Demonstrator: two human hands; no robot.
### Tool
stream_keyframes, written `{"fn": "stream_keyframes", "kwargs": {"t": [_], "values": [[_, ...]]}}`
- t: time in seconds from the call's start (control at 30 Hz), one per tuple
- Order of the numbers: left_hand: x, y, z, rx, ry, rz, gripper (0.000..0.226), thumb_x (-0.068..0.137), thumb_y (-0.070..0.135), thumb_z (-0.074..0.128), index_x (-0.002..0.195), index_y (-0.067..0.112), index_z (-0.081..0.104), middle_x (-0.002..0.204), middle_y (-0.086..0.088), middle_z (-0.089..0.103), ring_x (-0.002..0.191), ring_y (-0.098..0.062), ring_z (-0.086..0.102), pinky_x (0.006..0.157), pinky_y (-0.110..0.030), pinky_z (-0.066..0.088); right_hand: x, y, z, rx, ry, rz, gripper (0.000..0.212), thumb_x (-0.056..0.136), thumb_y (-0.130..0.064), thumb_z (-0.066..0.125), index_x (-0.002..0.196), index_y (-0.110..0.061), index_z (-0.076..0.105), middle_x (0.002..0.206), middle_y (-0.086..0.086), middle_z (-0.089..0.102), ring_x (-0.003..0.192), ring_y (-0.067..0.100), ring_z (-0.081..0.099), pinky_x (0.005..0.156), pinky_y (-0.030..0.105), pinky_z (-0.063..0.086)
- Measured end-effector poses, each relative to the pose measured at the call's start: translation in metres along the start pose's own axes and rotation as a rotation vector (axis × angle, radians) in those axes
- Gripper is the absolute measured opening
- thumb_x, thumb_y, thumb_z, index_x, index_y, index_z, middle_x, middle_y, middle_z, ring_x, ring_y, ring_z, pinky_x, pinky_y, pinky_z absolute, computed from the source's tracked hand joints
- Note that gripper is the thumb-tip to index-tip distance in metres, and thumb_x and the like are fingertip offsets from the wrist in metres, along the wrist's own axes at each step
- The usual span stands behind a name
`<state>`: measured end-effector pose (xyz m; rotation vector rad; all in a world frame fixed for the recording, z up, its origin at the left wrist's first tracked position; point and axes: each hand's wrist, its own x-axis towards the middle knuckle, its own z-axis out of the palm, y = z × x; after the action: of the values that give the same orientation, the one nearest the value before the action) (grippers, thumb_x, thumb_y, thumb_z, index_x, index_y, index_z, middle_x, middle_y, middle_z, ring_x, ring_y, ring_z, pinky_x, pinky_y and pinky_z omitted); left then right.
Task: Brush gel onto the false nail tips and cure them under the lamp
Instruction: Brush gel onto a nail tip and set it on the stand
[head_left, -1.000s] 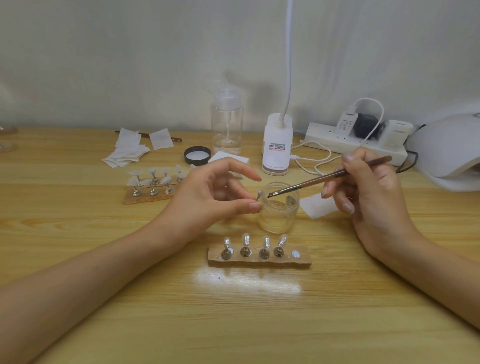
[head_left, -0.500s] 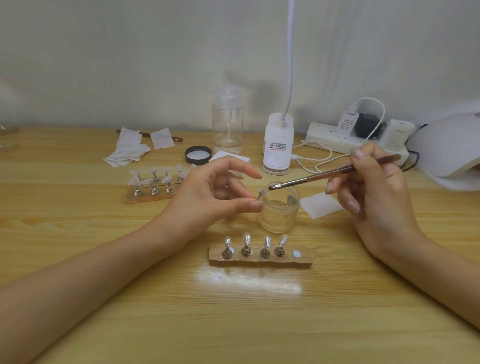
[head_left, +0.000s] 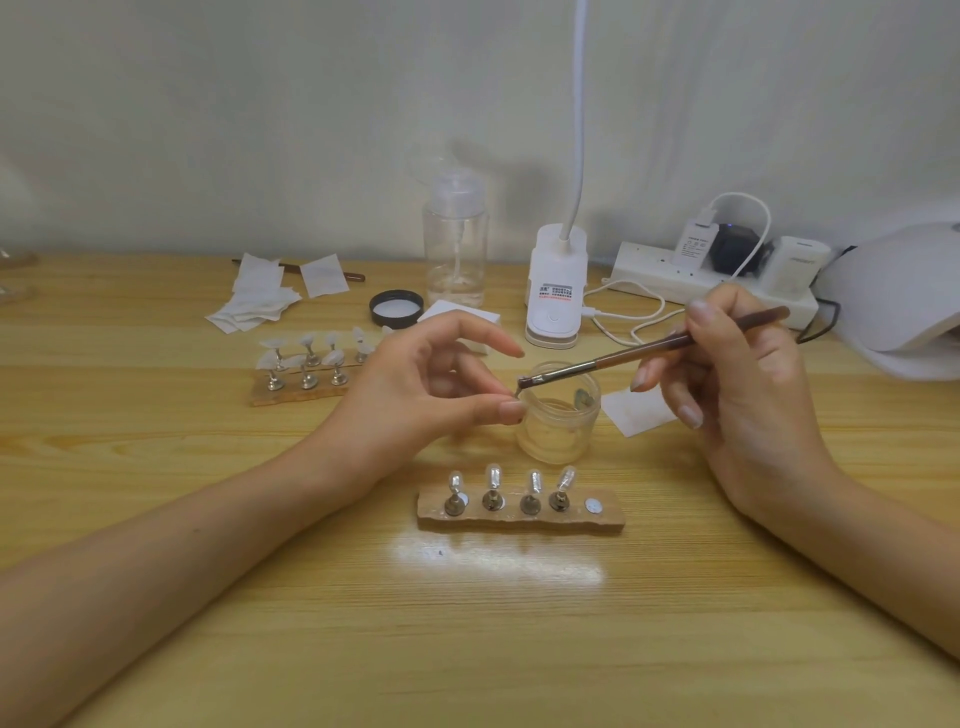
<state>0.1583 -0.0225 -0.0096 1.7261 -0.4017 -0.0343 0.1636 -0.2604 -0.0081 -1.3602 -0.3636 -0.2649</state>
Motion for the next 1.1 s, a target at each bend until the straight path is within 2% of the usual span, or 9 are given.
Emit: {"fn": "stream_keyframes", "kwargs": {"t": [0.07, 0.2, 0.37, 0.53, 0.6, 0.7, 0.8, 0.93, 1.1], "values": [[0.0002, 0.0000, 0.0002, 0.001, 0.003, 0.000, 0.044, 0.066, 0.024, 0.083, 0.107, 0.021, 0.069, 0.076, -0.001, 0.075, 0.081, -0.017, 0.075, 0.083, -0.031, 0.059, 0.0004, 0.0010, 0.0000, -0.037, 0.020, 0.018, 0.027, 0.102, -0.022, 0.048, 0.076, -0.017, 0.046, 0.062, 0.010, 0.067, 0.035, 0.011, 0.036, 0.041, 0.018, 0.033], [0.0002, -0.0010, 0.0002, -0.001, 0.002, 0.006, 0.045, 0.065, 0.025, 0.083, 0.107, 0.020, 0.069, 0.077, -0.001, 0.074, 0.084, -0.022, 0.076, 0.088, -0.040, 0.058, 0.0024, 0.0012, -0.0039, -0.039, 0.094, 0.057, 0.028, 0.103, -0.018, 0.045, 0.076, -0.016, 0.046, 0.058, 0.008, 0.065, 0.035, 0.010, 0.034, 0.044, 0.021, 0.030], [0.0007, -0.0025, -0.0006, -0.006, -0.009, 0.020, 0.045, 0.065, 0.025, 0.083, 0.107, 0.021, 0.069, 0.076, 0.000, 0.074, 0.083, -0.020, 0.076, 0.088, -0.034, 0.059, 0.0019, 0.0006, -0.0006, -0.002, 0.020, 0.031, 0.026, 0.097, -0.031, 0.053, 0.072, -0.023, 0.051, 0.065, 0.008, 0.069, 0.036, 0.010, 0.039, 0.044, 0.025, 0.026], [0.0009, -0.0024, -0.0009, -0.020, -0.018, 0.044, 0.043, 0.068, 0.020, 0.083, 0.108, 0.019, 0.069, 0.075, 0.002, 0.072, 0.078, -0.011, 0.073, 0.078, -0.022, 0.057, 0.0026, 0.0009, -0.0021, -0.045, 0.087, 0.069, 0.028, 0.102, -0.020, 0.047, 0.074, -0.017, 0.047, 0.060, 0.008, 0.066, 0.036, 0.011, 0.035, 0.044, 0.022, 0.030], [0.0011, -0.0027, -0.0007, -0.018, -0.012, 0.056, 0.043, 0.068, 0.019, 0.083, 0.109, 0.019, 0.069, 0.075, 0.003, 0.071, 0.077, -0.010, 0.071, 0.079, -0.023, 0.058, 0.0027, 0.0000, -0.0030, -0.013, 0.102, 0.066, 0.030, 0.103, -0.021, 0.047, 0.073, -0.020, 0.050, 0.060, 0.007, 0.066, 0.035, 0.011, 0.034, 0.046, 0.023, 0.030], [0.0005, -0.0028, -0.0012, -0.014, 0.000, 0.078, 0.044, 0.069, 0.019, 0.083, 0.111, 0.020, 0.068, 0.077, 0.004, 0.070, 0.078, -0.010, 0.071, 0.080, -0.026, 0.059, 0.0018, -0.0017, -0.0005, 0.046, 0.033, 0.018, 0.029, 0.099, -0.027, 0.050, 0.070, -0.027, 0.054, 0.063, 0.006, 0.068, 0.035, 0.010, 0.037, 0.046, 0.024, 0.029], [-0.0002, -0.0021, -0.0011, -0.010, -0.004, 0.101, 0.046, 0.071, 0.021, 0.082, 0.114, 0.022, 0.066, 0.079, 0.004, 0.071, 0.079, -0.012, 0.071, 0.080, -0.025, 0.058, 0.0009, -0.0018, 0.0019, 0.014, -0.002, 0.013, 0.026, 0.097, -0.029, 0.051, 0.071, -0.024, 0.053, 0.064, 0.009, 0.069, 0.036, 0.011, 0.039, 0.043, 0.020, 0.031], [-0.0001, -0.0016, -0.0001, -0.014, -0.007, 0.110, 0.050, 0.072, 0.021, 0.081, 0.119, 0.021, 0.064, 0.079, 0.003, 0.072, 0.081, -0.012, 0.073, 0.079, -0.022, 0.056, 0.0010, -0.0011, -0.0012, -0.022, 0.066, 0.023, 0.026, 0.100, -0.024, 0.048, 0.075, -0.020, 0.050, 0.061, 0.008, 0.067, 0.036, 0.011, 0.037, 0.043, 0.021, 0.031], [-0.0006, -0.0010, 0.0001, -0.020, -0.009, 0.111, 0.048, 0.072, 0.020, 0.080, 0.118, 0.023, 0.064, 0.077, 0.004, 0.068, 0.078, -0.013, 0.071, 0.075, -0.021, 0.055, 0.0008, -0.0023, 0.0016, 0.061, 0.020, 0.016, 0.025, 0.096, -0.031, 0.053, 0.071, -0.026, 0.053, 0.064, 0.008, 0.069, 0.035, 0.010, 0.040, 0.045, 0.022, 0.033]]}}
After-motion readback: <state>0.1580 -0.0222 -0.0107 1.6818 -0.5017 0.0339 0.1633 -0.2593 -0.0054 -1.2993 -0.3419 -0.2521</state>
